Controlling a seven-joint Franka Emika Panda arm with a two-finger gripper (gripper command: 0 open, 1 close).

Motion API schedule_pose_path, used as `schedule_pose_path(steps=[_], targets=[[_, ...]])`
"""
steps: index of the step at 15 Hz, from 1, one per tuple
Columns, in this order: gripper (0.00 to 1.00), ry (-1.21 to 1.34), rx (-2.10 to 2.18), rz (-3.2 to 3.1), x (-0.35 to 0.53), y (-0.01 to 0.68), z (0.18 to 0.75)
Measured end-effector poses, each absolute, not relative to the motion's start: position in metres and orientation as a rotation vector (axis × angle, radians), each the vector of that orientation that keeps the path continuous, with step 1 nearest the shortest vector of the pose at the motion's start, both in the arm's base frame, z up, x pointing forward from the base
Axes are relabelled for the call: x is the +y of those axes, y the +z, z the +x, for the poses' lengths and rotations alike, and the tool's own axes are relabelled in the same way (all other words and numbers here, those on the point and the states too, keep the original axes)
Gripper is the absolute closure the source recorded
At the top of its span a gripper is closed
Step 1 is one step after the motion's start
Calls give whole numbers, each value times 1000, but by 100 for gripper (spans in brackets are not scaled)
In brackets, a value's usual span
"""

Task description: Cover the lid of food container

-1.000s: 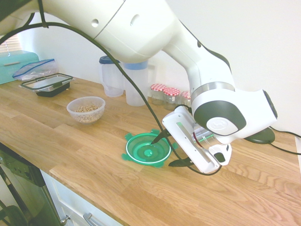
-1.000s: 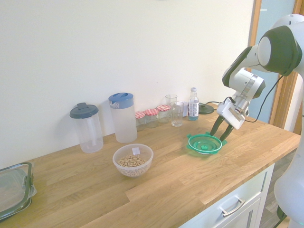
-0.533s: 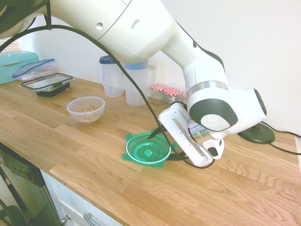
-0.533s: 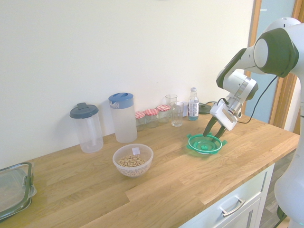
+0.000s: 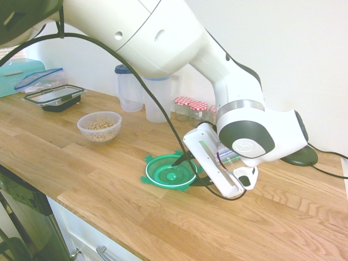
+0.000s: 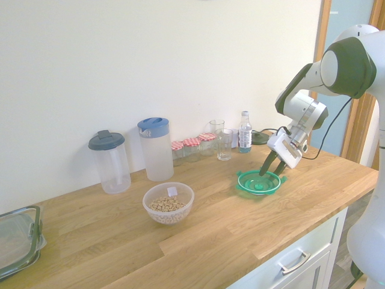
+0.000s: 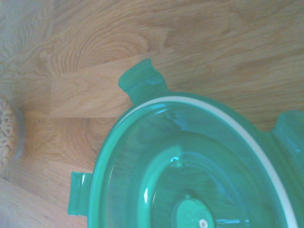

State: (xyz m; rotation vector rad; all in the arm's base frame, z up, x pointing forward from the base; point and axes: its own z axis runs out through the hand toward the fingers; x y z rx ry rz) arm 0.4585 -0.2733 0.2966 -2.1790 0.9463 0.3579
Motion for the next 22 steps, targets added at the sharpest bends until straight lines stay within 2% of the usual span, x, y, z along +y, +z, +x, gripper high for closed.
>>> schedule_pose_path(steps=[15,18,22], targets=[[100,317,910,-2195,-275,294,453],[100,397,957,-2337,-276,331,444],[100,381,1115,-2595,-257,443,431]])
